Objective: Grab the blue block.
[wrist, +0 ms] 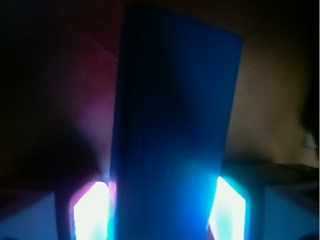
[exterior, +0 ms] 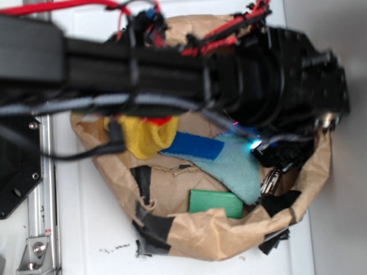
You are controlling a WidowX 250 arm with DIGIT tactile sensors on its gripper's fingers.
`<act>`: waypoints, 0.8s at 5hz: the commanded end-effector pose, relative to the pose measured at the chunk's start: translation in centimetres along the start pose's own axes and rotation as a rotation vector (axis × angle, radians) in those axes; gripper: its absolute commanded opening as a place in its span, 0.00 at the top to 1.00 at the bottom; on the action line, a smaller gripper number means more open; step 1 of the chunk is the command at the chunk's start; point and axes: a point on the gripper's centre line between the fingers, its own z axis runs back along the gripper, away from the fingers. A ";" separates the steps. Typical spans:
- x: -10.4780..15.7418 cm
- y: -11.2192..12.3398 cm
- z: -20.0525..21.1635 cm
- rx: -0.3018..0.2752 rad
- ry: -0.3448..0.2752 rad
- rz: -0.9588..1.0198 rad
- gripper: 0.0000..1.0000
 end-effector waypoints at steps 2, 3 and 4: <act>-3.7 5.6 12.8 -0.031 -0.260 -0.310 1.00; -3.4 5.7 13.0 -0.073 -0.252 -0.460 1.00; -3.6 5.5 12.9 -0.034 -0.208 -0.500 1.00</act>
